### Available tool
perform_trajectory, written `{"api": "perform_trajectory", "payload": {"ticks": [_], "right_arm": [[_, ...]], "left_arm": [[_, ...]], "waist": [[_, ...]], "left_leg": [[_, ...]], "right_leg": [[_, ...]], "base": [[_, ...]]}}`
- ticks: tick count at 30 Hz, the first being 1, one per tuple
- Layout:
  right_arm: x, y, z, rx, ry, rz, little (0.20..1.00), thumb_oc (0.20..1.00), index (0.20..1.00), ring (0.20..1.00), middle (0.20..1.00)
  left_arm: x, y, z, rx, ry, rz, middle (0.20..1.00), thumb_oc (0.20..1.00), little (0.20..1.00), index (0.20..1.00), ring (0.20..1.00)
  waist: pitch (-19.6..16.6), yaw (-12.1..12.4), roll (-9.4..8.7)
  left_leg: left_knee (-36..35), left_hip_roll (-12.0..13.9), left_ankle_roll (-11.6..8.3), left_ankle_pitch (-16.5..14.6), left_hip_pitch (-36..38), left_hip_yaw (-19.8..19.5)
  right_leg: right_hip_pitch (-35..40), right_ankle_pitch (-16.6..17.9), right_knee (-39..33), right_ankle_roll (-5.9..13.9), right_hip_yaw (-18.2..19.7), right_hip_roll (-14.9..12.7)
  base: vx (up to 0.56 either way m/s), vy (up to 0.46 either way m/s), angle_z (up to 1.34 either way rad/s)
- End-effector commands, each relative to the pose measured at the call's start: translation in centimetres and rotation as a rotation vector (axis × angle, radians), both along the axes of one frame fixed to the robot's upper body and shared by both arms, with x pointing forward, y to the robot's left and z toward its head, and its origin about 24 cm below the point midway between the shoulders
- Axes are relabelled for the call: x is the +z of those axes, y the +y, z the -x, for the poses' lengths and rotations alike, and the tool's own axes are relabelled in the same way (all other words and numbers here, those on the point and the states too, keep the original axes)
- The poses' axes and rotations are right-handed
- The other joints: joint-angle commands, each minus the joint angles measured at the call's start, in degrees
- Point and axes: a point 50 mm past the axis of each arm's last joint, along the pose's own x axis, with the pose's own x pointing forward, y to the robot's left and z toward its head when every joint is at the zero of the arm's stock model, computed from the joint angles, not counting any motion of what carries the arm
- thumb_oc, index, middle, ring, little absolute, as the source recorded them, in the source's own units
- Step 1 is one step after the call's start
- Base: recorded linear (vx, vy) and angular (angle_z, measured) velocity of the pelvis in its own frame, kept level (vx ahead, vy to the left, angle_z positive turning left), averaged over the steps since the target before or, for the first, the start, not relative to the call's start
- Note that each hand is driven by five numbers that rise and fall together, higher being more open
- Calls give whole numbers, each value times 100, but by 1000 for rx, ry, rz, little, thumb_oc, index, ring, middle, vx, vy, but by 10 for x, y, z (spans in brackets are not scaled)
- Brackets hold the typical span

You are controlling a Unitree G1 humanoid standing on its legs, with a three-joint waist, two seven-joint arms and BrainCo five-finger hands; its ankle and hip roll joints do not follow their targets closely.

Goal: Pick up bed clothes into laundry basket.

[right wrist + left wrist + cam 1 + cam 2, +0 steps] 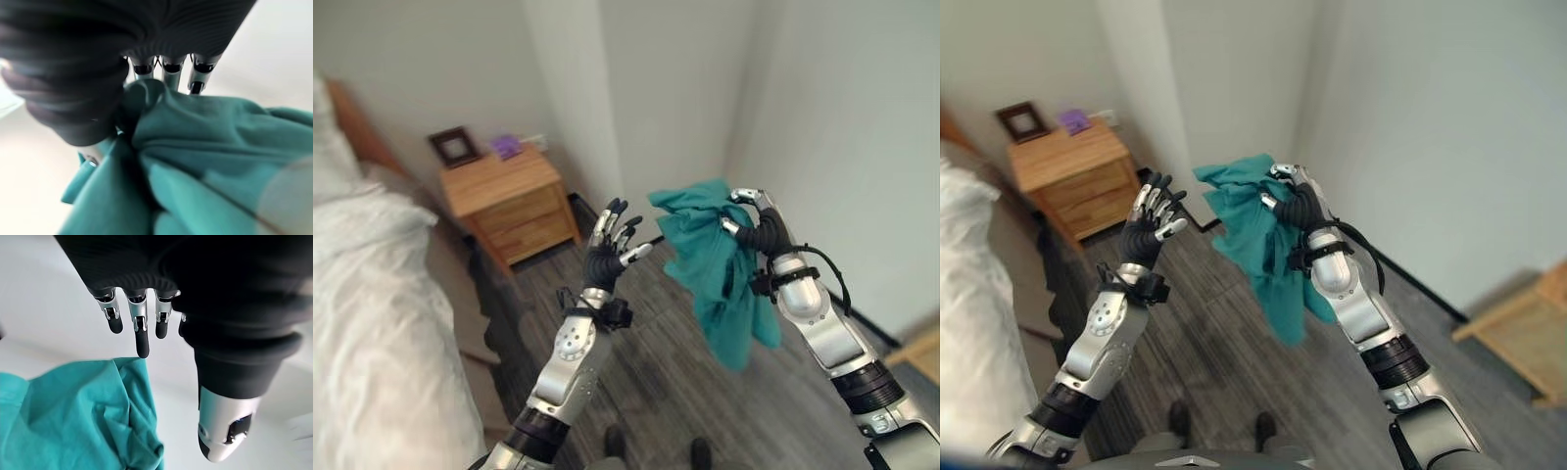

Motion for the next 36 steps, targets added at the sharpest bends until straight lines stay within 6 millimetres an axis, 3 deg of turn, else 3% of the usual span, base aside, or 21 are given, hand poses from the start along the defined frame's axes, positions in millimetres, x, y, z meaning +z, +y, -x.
{"api": "perform_trajectory", "payload": {"ticks": [1,2,3,5,8,10,11,12,13,18,19,21,25,27,28,29,30,32,33,34,36], "right_arm": [[65,10,12,51,-327,-45,200,200,200,200,200],[61,5,15,26,-318,-38,200,200,200,200,200],[61,4,15,25,-317,-38,200,200,200,200,200],[63,6,15,16,-332,-15,200,200,200,200,200],[62,9,14,12,-328,-9,200,200,200,200,200],[62,9,14,10,-329,-4,200,200,200,200,200],[63,11,15,10,-336,0,200,200,200,200,200],[63,11,15,10,-336,0,200,200,200,200,200],[62,14,15,19,-334,11,200,200,200,200,200],[58,14,15,16,-326,24,200,200,200,200,200],[56,12,16,6,-328,32,200,200,200,200,200],[55,8,17,-9,-335,44,200,200,200,200,200],[40,-16,20,-97,-289,88,200,200,200,200,200],[40,-17,21,-98,-288,89,200,200,200,200,200],[36,-30,21,-146,-263,110,200,200,200,200,200],[35,-44,21,-197,-255,136,200,200,200,200,200],[35,-45,21,-199,-256,136,200,200,200,200,200],[35,-55,19,-239,-247,147,200,200,200,200,200],[35,-60,17,-263,-242,155,200,200,200,200,200],[36,-71,12,-311,-231,179,200,200,200,200,200],[38,-75,10,-327,-238,191,200,200,200,200,200]], "left_arm": [[25,-20,-1,-102,-114,5,1000,1000,1000,1000,1000],[22,-31,-1,-174,-96,-14,1000,1000,1000,1000,1000],[22,-32,-1,-176,-95,-14,1000,1000,1000,1000,1000],[22,-46,-2,-252,-81,-20,1000,1000,1000,1000,1000],[18,-59,0,-331,-53,-18,1000,1000,1000,1000,1000],[17,-63,2,-354,-48,-11,1000,1000,1000,1000,1000],[16,-66,2,-368,-46,-27,1000,1000,1000,1000,1000],[16,-66,2,-368,-47,-27,1000,1000,1000,1000,1000],[15,-70,4,-390,-50,-53,1000,1000,1000,1000,1000],[9,-76,5,-397,-37,-76,1000,1000,1000,1000,1000],[10,-75,3,-383,-42,-83,1000,1000,1000,1000,1000],[15,-75,1,-376,-70,-104,1000,1000,1000,1000,1000],[13,-81,2,-391,-69,-115,1000,1000,1000,1000,1000],[12,-81,2,-393,-68,-113,1000,1000,1000,1000,1000],[11,-83,2,-395,-56,-95,1000,1000,1000,1000,1000],[11,-84,2,-397,-51,-77,1000,1000,1000,1000,1000],[11,-84,2,-399,-52,-77,1000,1000,1000,1000,1000],[13,-87,1,-394,-51,-63,1000,1000,1000,1000,1000],[14,-89,0,-391,-53,-61,1000,1000,1000,1000,1000],[15,-93,-3,-374,-43,-46,1000,1000,1000,1000,1000],[14,-96,-4,-376,-29,-42,1000,1000,1000,1000,1000]], "waist": [[-86,79,-250],[-156,-91,-217],[-158,-62,-225],[-126,-213,-143],[25,-367,-27],[47,-401,31],[100,-448,66],[90,-439,83],[76,-470,112],[41,-530,162],[22,-518,192],[12,-490,165],[-76,-617,185],[-75,-605,196],[-90,-662,235],[4,-662,200],[19,-639,215],[167,-535,185],[236,-506,77],[345,-377,-48],[349,-323,-61]], "left_leg": [[-611,-36,-101,358,462,338],[-797,16,-62,352,607,594],[-798,12,-60,344,616,618],[-798,67,110,162,816,1088],[-798,92,257,9,1041,1521],[-798,111,298,-24,1062,1606],[-798,71,350,-202,1232,1870],[-798,93,347,-184,1209,1878],[-798,91,346,-317,1329,2089],[-798,73,283,-576,1622,2429],[-798,57,246,-775,1808,2550],[-798,22,245,-823,1894,2719],[-702,-33,197,-917,2111,2777],[-691,-21,185,-920,2118,2782],[76,144,13,-1080,1997,2964],[1184,468,-294,-592,1647,2947],[1329,556,-362,-619,1596,2938],[2387,763,-645,-187,1173,2464],[2694,762,-580,-31,884,2383],[2468,599,-361,-344,275,1759],[2101,432,-249,-453,171,1570]], "right_leg": [[736,-770,113,310,-159,82],[709,-885,434,380,-203,39],[689,-913,476,384,-180,33],[238,-816,1413,698,-597,-210],[-286,-547,2406,956,-1310,-582],[-466,-432,2641,1020,-1431,-611],[-634,-338,2767,1103,-1811,-899],[-642,-297,2725,1089,-1813,-872],[-701,-332,2364,996,-2179,-1041],[-833,-147,1427,863,-2750,-962],[-851,-42,1181,936,-3227,-1048],[-810,99,974,939,-3651,-1148],[-597,73,664,803,-3597,-1044],[-580,75,646,796,-3597,-1029],[-278,-12,249,679,-3559,-862],[46,-160,-83,533,-3343,-644],[72,-162,-137,489,-3334,-576],[312,-408,-283,281,-3133,-348],[306,-372,-289,224,-3104,-421],[315,-505,-289,300,-2557,-443],[282,-503,-289,363,-2326,-479]], "base": [[329,167,-114],[227,98,-60],[307,175,-55],[213,150,-85],[141,158,-90],[108,103,-71],[104,70,-58],[215,79,-70],[140,-1,-54],[209,-29,-64],[155,-63,-35],[172,-76,-39],[207,-110,-47],[114,-91,-11],[305,-273,-17],[302,-311,-34],[226,-261,-49],[115,-173,-85],[246,-57,-156],[271,45,-155],[222,66,-132]]}}
